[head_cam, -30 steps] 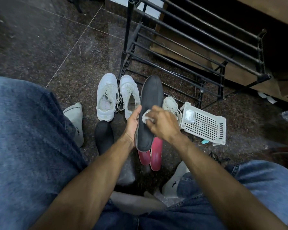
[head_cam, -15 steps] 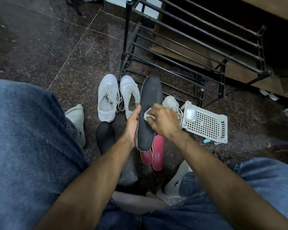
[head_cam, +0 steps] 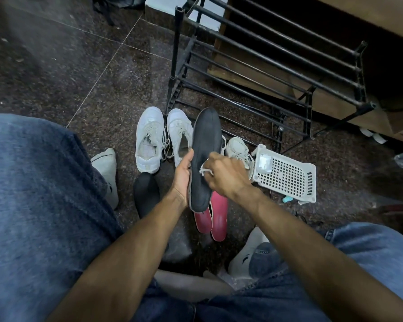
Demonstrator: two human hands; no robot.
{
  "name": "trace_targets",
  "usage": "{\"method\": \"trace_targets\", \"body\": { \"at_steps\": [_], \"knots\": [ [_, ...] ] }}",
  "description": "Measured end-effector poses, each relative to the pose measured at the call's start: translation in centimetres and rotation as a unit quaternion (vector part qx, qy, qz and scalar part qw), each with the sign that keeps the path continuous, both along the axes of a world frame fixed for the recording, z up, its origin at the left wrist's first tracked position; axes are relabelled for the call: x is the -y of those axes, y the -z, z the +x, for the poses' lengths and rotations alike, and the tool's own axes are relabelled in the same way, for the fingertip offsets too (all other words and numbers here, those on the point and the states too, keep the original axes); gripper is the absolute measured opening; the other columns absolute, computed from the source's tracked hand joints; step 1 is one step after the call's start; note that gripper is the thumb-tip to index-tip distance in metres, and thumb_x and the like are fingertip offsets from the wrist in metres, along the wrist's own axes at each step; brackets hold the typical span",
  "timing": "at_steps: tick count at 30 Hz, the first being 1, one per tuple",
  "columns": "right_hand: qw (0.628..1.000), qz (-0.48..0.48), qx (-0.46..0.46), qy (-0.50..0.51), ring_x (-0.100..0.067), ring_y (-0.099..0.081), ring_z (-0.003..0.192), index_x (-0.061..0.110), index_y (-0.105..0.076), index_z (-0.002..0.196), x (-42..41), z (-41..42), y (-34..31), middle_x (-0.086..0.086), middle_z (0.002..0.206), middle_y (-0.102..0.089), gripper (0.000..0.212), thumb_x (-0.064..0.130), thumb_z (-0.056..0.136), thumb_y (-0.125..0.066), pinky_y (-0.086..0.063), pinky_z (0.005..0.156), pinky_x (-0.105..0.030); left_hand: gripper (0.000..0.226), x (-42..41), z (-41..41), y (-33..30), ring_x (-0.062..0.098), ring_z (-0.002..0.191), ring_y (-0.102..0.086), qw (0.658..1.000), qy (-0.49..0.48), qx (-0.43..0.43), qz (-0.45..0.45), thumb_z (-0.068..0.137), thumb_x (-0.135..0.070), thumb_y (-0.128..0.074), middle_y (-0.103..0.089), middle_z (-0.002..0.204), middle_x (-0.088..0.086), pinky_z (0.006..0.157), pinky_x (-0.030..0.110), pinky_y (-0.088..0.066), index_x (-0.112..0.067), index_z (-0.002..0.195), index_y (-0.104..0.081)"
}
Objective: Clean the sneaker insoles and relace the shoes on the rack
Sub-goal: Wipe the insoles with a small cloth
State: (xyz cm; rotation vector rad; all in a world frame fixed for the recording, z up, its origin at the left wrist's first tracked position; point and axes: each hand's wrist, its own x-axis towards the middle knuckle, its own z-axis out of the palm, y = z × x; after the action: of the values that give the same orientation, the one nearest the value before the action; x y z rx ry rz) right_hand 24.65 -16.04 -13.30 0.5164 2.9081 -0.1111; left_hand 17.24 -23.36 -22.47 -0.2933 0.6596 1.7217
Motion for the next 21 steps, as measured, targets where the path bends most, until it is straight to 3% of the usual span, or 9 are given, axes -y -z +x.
{"method": "trace_targets", "body": {
  "at_steps": [2,4,6,8,10,12,14,18,21],
  "knots": [
    [0.999,-0.03,0.013,-0.032,-0.035,-0.061,0.081,0.012,-0.063,0.09,1.0,0.4,0.0,-0.004,0.097,-0.051,0.02,0.025,0.093,-0.048,-0.047,0.068,-0.04,0.059,0.2,-0.4,-0.2,0.03,0.094,-0.069,1.0,-0.011,0.003,0.008,0.096,-0.048,-0.042,-0.068,0.109,0.02,0.087,0.039,-0.055,0.002,0.108,-0.07],
    [0.994,-0.078,0.033,-0.071,-0.034,-0.06,0.075,0.013,-0.063,0.091,2.7,1.9,0.2,-0.002,0.096,-0.049,0.019,0.025,0.093,-0.049,-0.05,0.072,-0.044,0.07,0.5,-0.8,0.0,0.035,0.112,-0.062,1.0,-0.01,0.019,0.01,0.092,-0.054,-0.042,-0.062,0.119,0.027,0.104,0.046,-0.044,0.009,0.112,-0.066],
    [0.991,-0.079,0.045,-0.094,-0.033,-0.059,0.072,0.015,-0.064,0.096,3.3,3.0,0.4,0.0,0.098,-0.048,0.021,0.027,0.094,-0.046,-0.051,0.072,-0.045,0.077,0.3,-1.0,0.3,0.036,0.124,-0.054,1.0,-0.008,0.03,0.005,0.089,-0.058,-0.045,-0.059,0.125,0.028,0.111,0.05,-0.034,0.01,0.12,-0.059],
    [0.996,-0.052,0.025,-0.064,-0.033,-0.06,0.078,0.015,-0.062,0.101,2.3,2.5,0.8,0.0,0.104,-0.049,0.024,0.029,0.095,-0.044,-0.049,0.073,-0.04,0.072,0.2,-0.9,0.3,0.036,0.121,-0.055,0.999,-0.01,0.036,0.01,0.085,-0.056,-0.05,-0.064,0.117,0.025,0.107,0.051,-0.038,0.007,0.119,-0.061],
    [1.0,-0.028,0.008,0.003,-0.033,-0.061,0.09,0.014,-0.062,0.103,0.8,1.3,1.1,-0.002,0.11,-0.053,0.023,0.028,0.095,-0.046,-0.046,0.073,-0.037,0.063,0.3,-0.4,0.1,0.033,0.105,-0.061,0.999,-0.011,0.031,0.013,0.087,-0.053,-0.049,-0.068,0.104,0.02,0.095,0.043,-0.044,0.002,0.109,-0.068],
    [0.999,-0.021,-0.002,0.035,-0.033,-0.061,0.094,0.016,-0.065,0.106,0.0,0.4,1.1,-0.001,0.11,-0.055,0.024,0.027,0.093,-0.048,-0.049,0.076,-0.04,0.059,0.6,-0.3,0.1,0.029,0.094,-0.065,0.999,-0.016,0.03,0.018,0.091,-0.052,-0.044,-0.069,0.103,0.017,0.091,0.037,-0.048,-0.002,0.114,-0.064],
    [0.999,-0.036,0.004,0.013,-0.032,-0.061,0.09,0.015,-0.065,0.103,0.6,0.4,1.0,-0.001,0.108,-0.054,0.022,0.026,0.093,-0.049,-0.049,0.075,-0.04,0.062,0.8,-0.6,0.0,0.03,0.099,-0.065,0.999,-0.026,0.038,0.029,0.092,-0.052,-0.043,-0.067,0.105,0.018,0.095,0.039,-0.047,0.0,0.122,-0.058],
    [0.988,-0.108,0.063,-0.087,-0.03,-0.061,0.086,0.013,-0.067,0.093,3.2,2.7,0.6,-0.001,0.103,-0.056,0.017,0.024,0.092,-0.054,-0.049,0.075,-0.041,0.085,0.6,-1.3,0.8,0.037,0.127,-0.052,0.995,-0.062,0.071,0.045,0.081,-0.055,-0.053,-0.053,0.132,0.022,0.108,0.057,-0.035,0.004,0.142,-0.04],
    [0.976,-0.207,0.05,-0.041,-0.01,-0.059,0.085,0.017,-0.072,0.097,1.7,3.5,-0.1,0.009,0.093,-0.06,0.014,0.022,0.089,-0.062,-0.049,0.078,-0.033,0.081,0.2,-1.3,0.9,0.038,0.127,-0.052,0.993,-0.05,0.087,0.067,0.082,-0.054,-0.055,-0.058,0.126,0.02,0.105,0.063,-0.035,0.001,0.14,-0.044]
  ]
}}
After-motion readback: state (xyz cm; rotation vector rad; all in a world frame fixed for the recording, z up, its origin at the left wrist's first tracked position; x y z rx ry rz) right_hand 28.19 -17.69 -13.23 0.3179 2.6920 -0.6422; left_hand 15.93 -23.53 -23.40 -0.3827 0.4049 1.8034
